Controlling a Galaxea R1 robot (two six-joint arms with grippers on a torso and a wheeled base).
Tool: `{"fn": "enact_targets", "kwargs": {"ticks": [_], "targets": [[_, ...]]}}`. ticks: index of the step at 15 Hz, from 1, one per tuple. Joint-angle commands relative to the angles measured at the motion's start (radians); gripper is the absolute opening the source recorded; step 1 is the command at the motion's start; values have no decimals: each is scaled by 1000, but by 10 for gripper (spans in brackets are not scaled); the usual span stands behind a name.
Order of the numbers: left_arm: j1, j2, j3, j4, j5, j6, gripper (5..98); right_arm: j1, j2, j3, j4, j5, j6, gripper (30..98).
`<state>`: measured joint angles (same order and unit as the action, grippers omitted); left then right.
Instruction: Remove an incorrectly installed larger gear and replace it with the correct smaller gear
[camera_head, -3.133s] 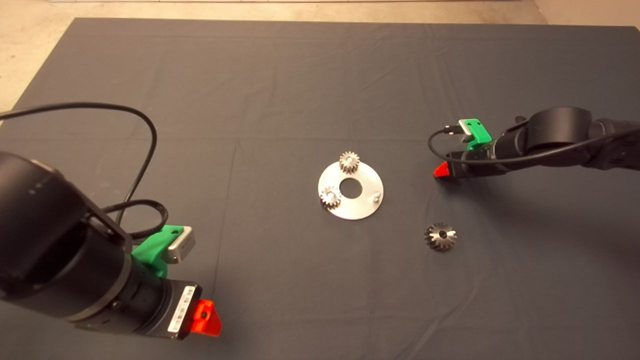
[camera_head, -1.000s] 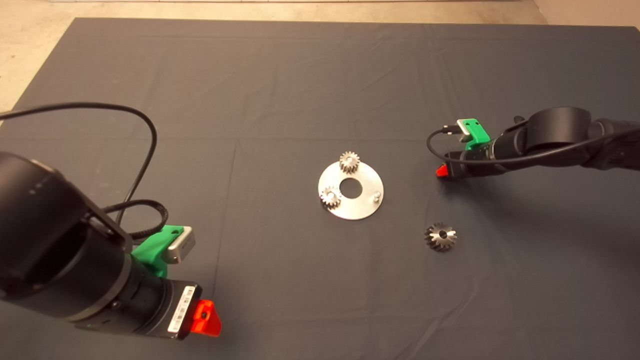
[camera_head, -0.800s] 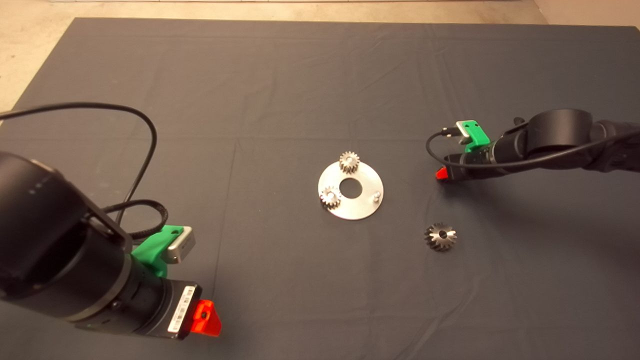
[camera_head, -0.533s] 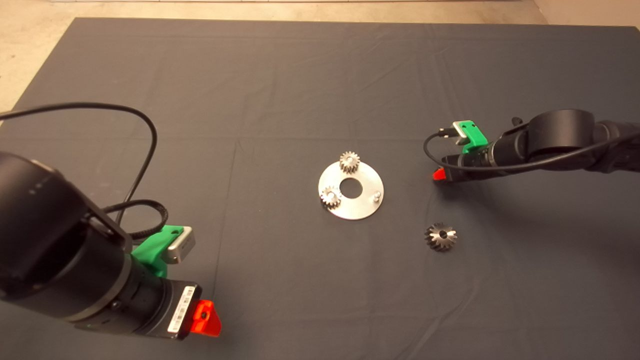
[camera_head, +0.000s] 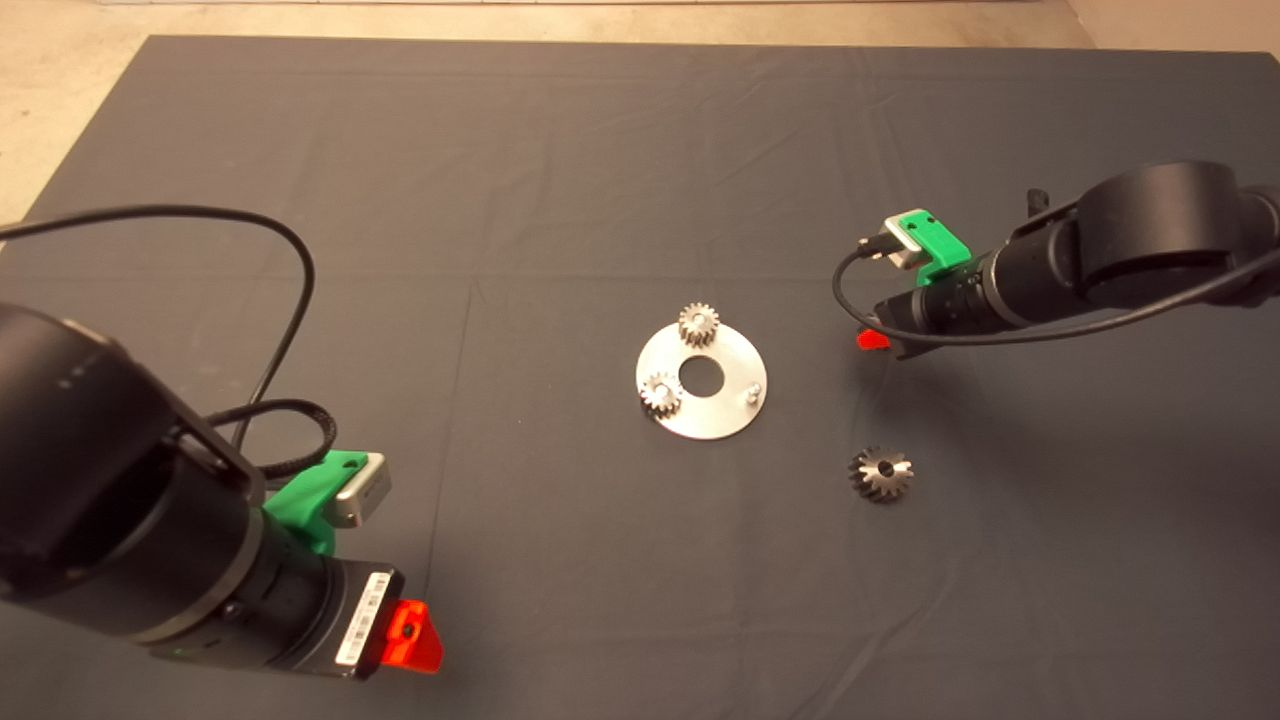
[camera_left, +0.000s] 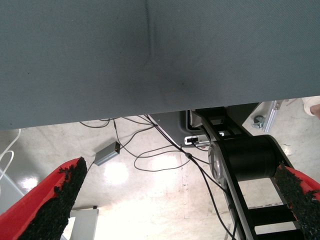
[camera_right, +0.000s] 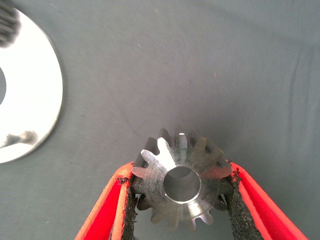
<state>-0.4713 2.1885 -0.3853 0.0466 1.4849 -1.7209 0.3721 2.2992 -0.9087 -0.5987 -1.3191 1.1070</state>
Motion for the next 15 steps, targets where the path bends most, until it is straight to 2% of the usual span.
{"fn": "enact_targets", "kwargs": {"ticks": [1,3,10,15], "targets": [[-7,0,14,-8,2,-8,975,33,46,10,66,-34,-38,400],[-7,0,14,-7,2,-8,976,43,81,9,73,-57,-41,400],[-7,0,14,-8,2,-8,976,45,121,4,128,-58,-41,400],[-7,-2,14,-8,2,-8,976,45,159,-2,135,-58,-42,400]]}}
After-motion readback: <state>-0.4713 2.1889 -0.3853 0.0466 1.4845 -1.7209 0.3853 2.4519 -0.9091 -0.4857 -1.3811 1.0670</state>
